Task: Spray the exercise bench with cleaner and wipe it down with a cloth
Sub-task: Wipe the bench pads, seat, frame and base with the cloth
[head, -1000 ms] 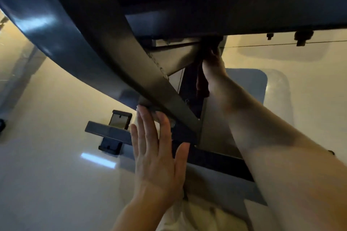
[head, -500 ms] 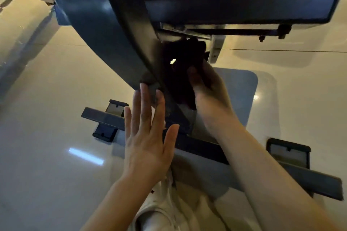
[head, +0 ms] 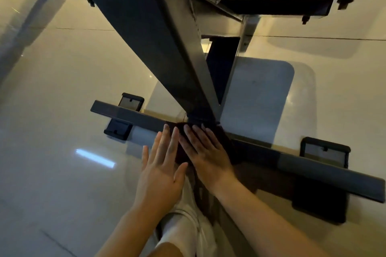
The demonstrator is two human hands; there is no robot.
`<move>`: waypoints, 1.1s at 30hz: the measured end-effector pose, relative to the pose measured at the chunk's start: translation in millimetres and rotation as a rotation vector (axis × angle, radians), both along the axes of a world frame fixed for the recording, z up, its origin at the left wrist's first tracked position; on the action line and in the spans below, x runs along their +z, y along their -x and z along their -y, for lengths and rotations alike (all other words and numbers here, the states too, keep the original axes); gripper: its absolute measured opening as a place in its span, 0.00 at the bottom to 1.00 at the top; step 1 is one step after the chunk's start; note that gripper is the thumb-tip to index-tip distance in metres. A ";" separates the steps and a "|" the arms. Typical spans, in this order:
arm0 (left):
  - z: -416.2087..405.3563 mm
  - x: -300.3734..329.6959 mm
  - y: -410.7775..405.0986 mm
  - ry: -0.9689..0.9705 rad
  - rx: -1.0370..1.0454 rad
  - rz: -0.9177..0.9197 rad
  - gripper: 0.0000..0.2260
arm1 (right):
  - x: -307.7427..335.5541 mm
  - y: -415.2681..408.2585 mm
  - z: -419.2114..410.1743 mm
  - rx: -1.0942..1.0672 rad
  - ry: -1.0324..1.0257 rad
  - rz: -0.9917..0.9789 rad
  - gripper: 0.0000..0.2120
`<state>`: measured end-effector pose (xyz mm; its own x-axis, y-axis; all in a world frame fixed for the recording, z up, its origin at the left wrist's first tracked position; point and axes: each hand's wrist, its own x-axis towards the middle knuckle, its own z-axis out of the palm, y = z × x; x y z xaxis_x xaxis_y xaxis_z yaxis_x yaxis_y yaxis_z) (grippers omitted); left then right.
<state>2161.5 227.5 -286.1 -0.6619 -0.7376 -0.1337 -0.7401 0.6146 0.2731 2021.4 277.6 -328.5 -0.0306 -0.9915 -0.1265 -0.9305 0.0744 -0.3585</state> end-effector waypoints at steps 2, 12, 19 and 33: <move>2.0 -0.2 2.0 -0.013 0.026 0.000 0.30 | 13.1 -7.4 33.5 0.046 -0.041 -0.058 0.38; -14.6 -18.7 -6.0 -0.085 -0.125 -0.027 0.29 | -31.9 74.1 -127.1 -0.218 0.241 -0.304 0.30; -21.7 -33.6 -5.0 -0.037 -0.168 -0.020 0.27 | -30.6 98.3 -199.4 -0.504 0.240 -0.272 0.27; -19.7 -10.0 -0.1 -0.151 -0.065 0.066 0.28 | -8.4 53.3 -67.1 -0.128 0.097 -0.093 0.31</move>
<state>2161.6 247.2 -296.1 -0.6933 -0.6620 -0.2847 -0.7198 0.6173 0.3176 1968.1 344.7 -336.9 -0.1645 -0.9861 -0.0217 -0.9452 0.1639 -0.2824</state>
